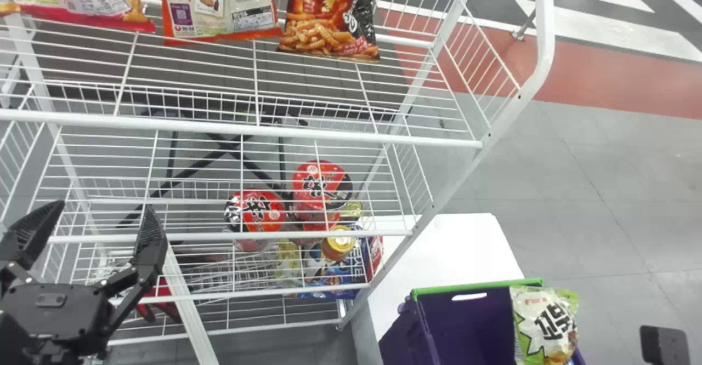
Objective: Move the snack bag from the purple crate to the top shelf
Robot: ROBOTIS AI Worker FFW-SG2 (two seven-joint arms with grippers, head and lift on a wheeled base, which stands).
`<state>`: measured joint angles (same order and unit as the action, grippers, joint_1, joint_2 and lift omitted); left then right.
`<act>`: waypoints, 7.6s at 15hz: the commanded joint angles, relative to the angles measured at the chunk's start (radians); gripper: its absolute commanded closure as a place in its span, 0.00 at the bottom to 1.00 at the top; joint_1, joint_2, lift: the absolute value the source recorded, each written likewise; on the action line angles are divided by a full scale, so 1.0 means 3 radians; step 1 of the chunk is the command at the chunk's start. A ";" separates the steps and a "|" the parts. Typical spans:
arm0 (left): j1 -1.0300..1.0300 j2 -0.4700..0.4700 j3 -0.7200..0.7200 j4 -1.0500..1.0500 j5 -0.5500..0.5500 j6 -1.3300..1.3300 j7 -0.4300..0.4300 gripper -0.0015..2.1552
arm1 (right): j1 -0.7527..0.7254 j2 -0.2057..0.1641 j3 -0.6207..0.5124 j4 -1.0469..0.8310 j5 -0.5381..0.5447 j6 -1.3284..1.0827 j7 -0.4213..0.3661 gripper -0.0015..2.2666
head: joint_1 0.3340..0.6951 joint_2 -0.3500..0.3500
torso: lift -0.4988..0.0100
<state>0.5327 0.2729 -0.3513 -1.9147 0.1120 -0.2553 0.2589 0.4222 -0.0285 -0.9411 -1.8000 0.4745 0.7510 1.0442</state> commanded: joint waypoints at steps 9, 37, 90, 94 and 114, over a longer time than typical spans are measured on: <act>0.0029 0.0000 0.0010 0.0001 0.0000 -0.0010 -0.0004 0.05 | 0.0030 0.0054 -0.0028 -0.0069 -0.0058 -0.0020 0.0012 0.76 | 1.00 0.00 | 0.70; 0.0034 0.0000 -0.0005 -0.0025 0.0000 0.0000 -0.0004 0.05 | 0.0030 0.0090 -0.0059 -0.0172 -0.0073 -0.0051 0.0022 0.76 | 1.00 0.00 | 0.92; 0.0019 0.0011 -0.0031 0.0047 -0.0010 0.0010 -0.0004 0.05 | -0.0640 0.0098 0.3030 -0.2524 -0.0073 0.2260 -0.1006 0.76 | 1.00 0.25 | 0.98; 0.0009 0.0016 -0.0031 0.0073 0.0000 0.0010 -0.0004 0.05 | -0.0615 0.0098 0.3122 -0.2120 -0.0365 0.1043 -0.1466 0.76 | 1.00 0.32 | 0.98; 0.0019 0.0011 -0.0020 0.0103 0.0000 0.0000 -0.0004 0.05 | -0.0748 0.0098 0.2651 0.0207 -0.1086 -0.2659 -0.2842 0.76 | 1.00 0.28 | 0.98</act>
<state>0.5384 0.2761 -0.3572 -1.8863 0.1120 -0.2553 0.2577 0.2124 0.0000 -0.1362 -1.7820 0.1572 -0.0207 0.1946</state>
